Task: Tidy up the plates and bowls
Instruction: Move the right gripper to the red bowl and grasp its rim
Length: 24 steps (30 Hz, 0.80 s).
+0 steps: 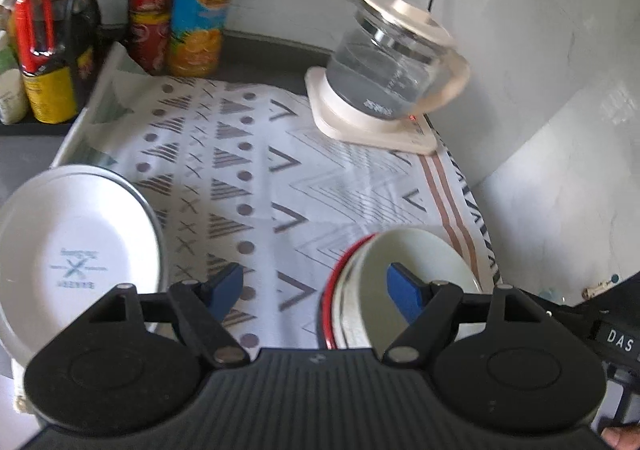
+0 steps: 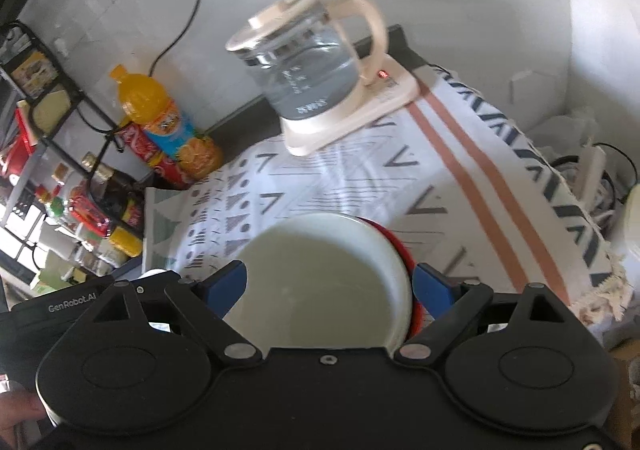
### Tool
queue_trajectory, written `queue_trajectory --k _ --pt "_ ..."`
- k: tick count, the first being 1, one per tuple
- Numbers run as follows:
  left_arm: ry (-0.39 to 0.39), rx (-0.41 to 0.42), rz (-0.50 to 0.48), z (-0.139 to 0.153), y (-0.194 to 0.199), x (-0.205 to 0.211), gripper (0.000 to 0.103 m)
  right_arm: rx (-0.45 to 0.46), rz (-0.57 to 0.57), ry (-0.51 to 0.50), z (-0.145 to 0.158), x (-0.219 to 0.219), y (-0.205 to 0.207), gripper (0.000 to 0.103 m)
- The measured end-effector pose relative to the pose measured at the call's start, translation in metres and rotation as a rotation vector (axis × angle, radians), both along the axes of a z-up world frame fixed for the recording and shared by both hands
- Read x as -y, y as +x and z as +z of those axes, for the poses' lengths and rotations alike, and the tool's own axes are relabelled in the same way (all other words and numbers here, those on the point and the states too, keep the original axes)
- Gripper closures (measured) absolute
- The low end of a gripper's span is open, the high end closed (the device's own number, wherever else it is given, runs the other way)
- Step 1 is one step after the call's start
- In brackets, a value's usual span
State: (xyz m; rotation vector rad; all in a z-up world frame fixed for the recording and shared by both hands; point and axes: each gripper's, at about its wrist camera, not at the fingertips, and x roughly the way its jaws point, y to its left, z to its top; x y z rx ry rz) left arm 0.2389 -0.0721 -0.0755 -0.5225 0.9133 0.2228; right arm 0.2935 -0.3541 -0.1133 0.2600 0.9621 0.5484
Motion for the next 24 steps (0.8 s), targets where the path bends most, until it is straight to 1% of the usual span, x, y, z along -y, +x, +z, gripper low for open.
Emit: queue_trajectory --k 6,11,14,16,21,24 --pt "-0.030 -0.029 -0.023 -0.018 0.007 0.009 0.026 -0.045 -0.035 -0.012 -0.017 0.012 0.001 0.015" --pt "-0.092 -0.064 -0.037 -0.036 0.012 0.012 0.030 -0.087 -0.044 -0.025 -0.033 0.015 0.000 0.020" --pt "-0.105 -0.079 -0.049 -0.045 0.014 0.015 0.036 -0.118 -0.053 -0.028 -0.043 0.016 0.001 0.024" --pt "-0.128 -0.090 -0.053 -0.051 0.016 0.016 0.040 -0.139 -0.060 -0.029 -0.050 0.016 0.001 0.026" --pt "-0.173 -0.123 -0.058 -0.065 0.021 0.015 0.057 -0.183 -0.063 -0.024 -0.063 0.016 0.003 0.033" --pt "-0.206 -0.143 -0.060 -0.073 0.024 0.014 0.064 -0.205 -0.054 -0.027 -0.070 0.012 0.004 0.041"
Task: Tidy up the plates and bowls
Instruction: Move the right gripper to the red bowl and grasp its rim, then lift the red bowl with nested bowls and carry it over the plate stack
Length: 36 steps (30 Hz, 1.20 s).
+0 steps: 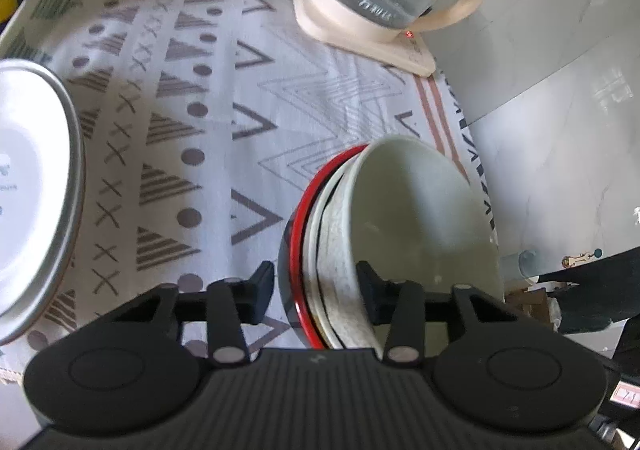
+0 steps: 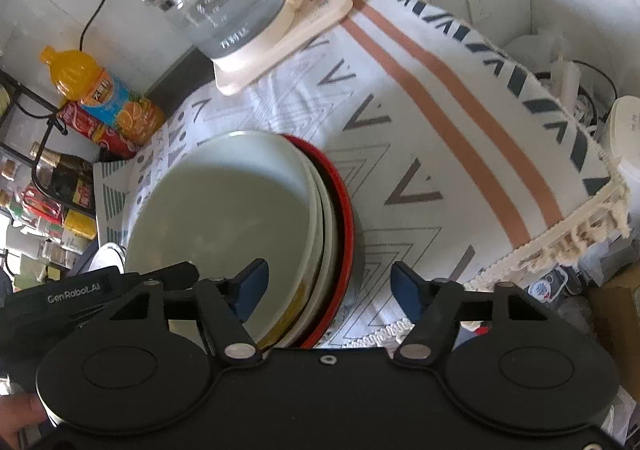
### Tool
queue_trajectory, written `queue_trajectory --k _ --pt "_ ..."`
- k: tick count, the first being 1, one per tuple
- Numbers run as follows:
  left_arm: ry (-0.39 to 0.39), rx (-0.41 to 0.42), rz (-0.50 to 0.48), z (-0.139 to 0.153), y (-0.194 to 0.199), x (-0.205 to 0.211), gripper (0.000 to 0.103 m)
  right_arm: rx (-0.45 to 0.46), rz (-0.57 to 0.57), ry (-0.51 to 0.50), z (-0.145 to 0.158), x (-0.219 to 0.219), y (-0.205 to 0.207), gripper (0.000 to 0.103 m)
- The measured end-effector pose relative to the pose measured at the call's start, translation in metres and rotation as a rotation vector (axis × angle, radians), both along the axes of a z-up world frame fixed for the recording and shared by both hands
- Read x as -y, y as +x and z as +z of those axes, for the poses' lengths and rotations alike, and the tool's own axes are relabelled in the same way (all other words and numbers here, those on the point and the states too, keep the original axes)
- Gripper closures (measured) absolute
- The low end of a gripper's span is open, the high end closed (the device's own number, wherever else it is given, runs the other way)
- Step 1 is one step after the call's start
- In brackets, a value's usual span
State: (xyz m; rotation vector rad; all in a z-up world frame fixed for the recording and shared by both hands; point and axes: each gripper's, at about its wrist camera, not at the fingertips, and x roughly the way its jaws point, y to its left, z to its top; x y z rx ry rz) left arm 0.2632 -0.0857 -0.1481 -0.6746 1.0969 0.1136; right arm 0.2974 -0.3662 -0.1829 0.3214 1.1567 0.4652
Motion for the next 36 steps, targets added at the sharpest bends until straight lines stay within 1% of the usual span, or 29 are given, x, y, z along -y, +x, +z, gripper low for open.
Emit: queue_trajectory --k 1,3,5,8,14,18,27,36 --pt "-0.011 -0.001 -0.002 -0.001 0.001 0.000 0.065 -0.012 0.003 0.003 -0.002 -0.001 0.001 0.045" --pt "-0.006 -0.003 -0.007 -0.002 0.003 -0.001 0.066 -0.041 0.007 0.017 -0.008 -0.003 0.002 0.058" --pt "-0.015 -0.003 -0.004 -0.002 0.004 -0.003 0.066 -0.038 0.017 0.001 -0.010 -0.007 0.002 0.060" --pt "-0.008 -0.002 -0.014 -0.001 0.004 -0.002 0.066 -0.032 0.019 -0.008 -0.008 -0.009 0.001 0.061" --pt "0.013 0.005 -0.015 0.004 0.003 -0.003 0.066 -0.001 0.017 0.007 -0.001 -0.011 0.004 0.061" --pt "0.019 0.039 -0.004 0.014 -0.002 -0.010 0.066 0.018 0.030 0.018 0.007 -0.015 0.004 0.061" --pt "0.037 0.075 0.059 0.032 -0.017 -0.037 0.066 0.036 0.079 0.046 0.017 -0.041 0.002 0.061" --pt "0.059 0.103 0.144 0.056 -0.038 -0.075 0.066 0.074 0.157 0.075 0.033 -0.081 -0.002 0.061"
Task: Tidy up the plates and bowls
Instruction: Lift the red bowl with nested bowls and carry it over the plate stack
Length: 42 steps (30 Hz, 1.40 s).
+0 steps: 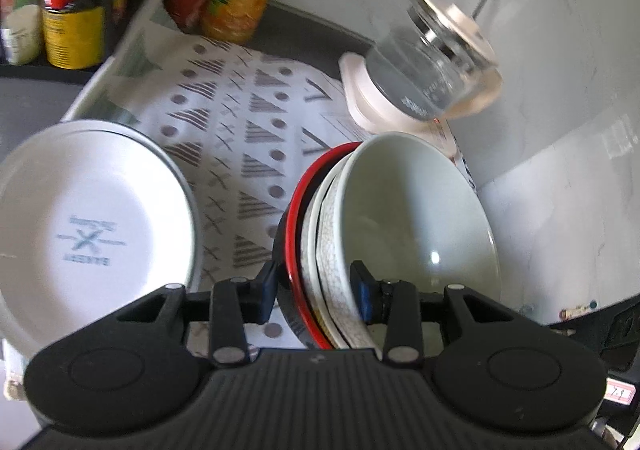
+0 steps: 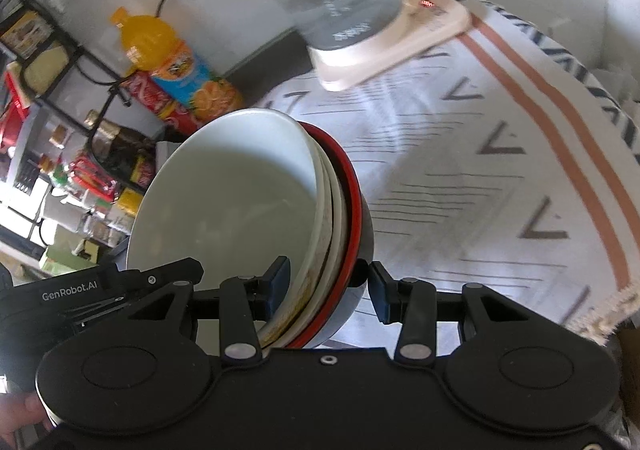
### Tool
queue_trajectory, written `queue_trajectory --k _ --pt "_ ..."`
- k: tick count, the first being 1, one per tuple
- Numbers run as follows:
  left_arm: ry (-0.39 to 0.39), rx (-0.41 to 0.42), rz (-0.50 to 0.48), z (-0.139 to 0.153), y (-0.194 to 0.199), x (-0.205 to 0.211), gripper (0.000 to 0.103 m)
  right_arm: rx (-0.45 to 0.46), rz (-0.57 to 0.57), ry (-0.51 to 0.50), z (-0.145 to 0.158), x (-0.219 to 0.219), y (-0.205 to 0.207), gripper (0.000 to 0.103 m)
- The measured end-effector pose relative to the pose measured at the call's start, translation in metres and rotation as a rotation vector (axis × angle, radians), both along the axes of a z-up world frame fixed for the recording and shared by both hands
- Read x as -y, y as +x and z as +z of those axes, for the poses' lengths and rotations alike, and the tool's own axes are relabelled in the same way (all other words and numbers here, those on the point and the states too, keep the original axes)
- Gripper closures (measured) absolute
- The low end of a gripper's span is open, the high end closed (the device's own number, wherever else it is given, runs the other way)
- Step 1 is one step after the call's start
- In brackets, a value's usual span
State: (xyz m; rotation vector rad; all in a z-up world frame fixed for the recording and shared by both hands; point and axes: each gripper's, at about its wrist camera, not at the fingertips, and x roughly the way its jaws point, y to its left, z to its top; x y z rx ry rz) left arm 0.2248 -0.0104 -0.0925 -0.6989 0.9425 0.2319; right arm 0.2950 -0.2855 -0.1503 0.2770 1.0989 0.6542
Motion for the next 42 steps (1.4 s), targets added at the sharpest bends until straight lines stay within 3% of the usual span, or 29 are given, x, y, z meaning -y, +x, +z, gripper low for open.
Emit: queue_trajectory --k 13,28,42 --pt "0.028 0.036 0.161 0.019 -0.050 -0.055 0.066 0.038 0.158 0.025 0.025 -0.073 -0.008 0.061" --pt "0.008 0.029 0.321 0.005 -0.107 -0.107 0.066 0.029 0.318 -0.002 0.024 -0.151 -0.031 0.061" --pt "-0.028 0.015 0.374 -0.018 -0.126 -0.131 0.066 0.014 0.384 -0.059 0.009 -0.188 -0.043 0.061"
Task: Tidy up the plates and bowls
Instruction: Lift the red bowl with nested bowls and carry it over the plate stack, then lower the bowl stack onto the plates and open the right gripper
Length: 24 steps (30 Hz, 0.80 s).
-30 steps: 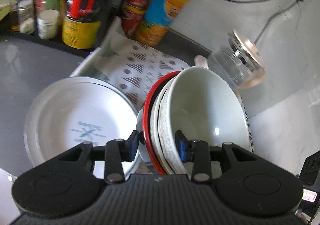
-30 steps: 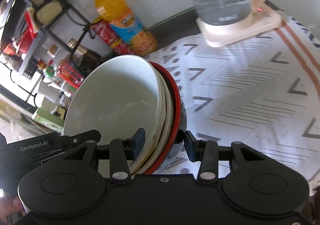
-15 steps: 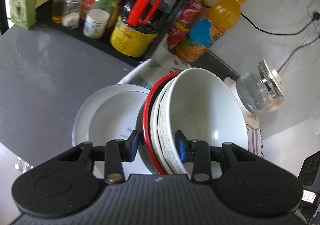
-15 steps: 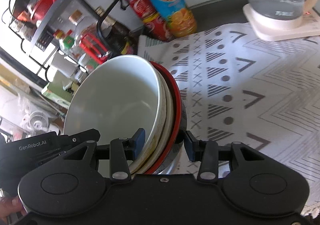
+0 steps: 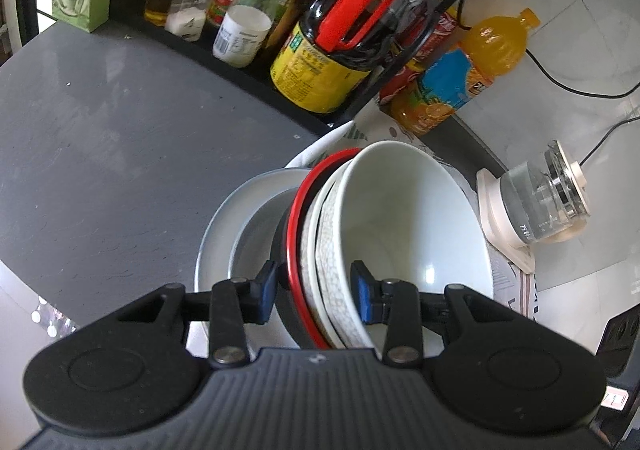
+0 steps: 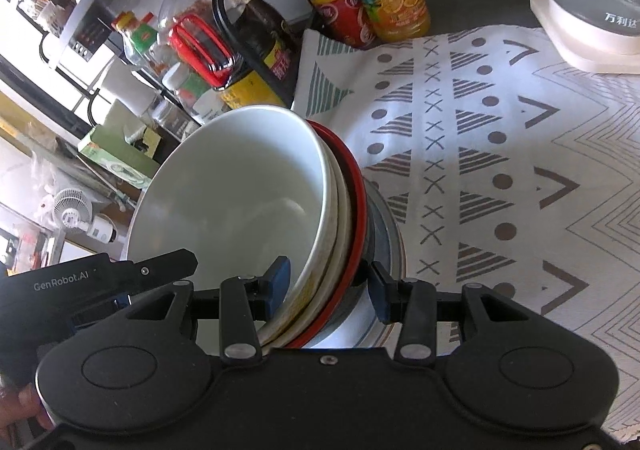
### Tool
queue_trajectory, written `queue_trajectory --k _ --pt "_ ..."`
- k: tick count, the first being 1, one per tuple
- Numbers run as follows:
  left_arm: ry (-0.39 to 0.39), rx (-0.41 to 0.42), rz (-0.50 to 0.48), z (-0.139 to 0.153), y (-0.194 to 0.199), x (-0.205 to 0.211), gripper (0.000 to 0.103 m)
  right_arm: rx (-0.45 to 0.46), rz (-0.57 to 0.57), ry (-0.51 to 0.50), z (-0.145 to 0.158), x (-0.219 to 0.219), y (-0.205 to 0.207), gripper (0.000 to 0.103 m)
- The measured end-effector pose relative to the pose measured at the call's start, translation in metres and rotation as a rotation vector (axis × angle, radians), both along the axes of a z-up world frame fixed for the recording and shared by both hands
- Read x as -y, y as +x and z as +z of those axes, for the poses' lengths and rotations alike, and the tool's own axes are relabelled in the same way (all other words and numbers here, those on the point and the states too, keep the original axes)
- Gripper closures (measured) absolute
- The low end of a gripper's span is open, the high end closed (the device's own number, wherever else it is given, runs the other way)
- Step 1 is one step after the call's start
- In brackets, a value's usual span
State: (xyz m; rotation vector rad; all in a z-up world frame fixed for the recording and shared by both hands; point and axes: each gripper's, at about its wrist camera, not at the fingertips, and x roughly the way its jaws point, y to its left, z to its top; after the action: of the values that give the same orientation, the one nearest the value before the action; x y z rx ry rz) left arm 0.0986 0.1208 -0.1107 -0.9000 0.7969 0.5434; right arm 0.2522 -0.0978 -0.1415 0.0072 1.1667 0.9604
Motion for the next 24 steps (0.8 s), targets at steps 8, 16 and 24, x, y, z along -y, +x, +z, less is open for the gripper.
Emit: queue_trajectory --k 8,16,24 --pt "-0.016 -0.002 0.009 -0.010 -0.006 -0.005 0.066 0.002 0.016 -0.018 -0.006 -0.005 -0.007 0.061" --pt "-0.020 0.003 0.008 -0.012 -0.008 -0.004 0.066 0.009 0.008 -0.028 -0.006 -0.006 -0.008 0.061" --pt "0.015 -0.038 0.031 0.004 -0.009 -0.007 0.040 0.035 -0.025 0.002 0.015 0.006 -0.006 0.025"
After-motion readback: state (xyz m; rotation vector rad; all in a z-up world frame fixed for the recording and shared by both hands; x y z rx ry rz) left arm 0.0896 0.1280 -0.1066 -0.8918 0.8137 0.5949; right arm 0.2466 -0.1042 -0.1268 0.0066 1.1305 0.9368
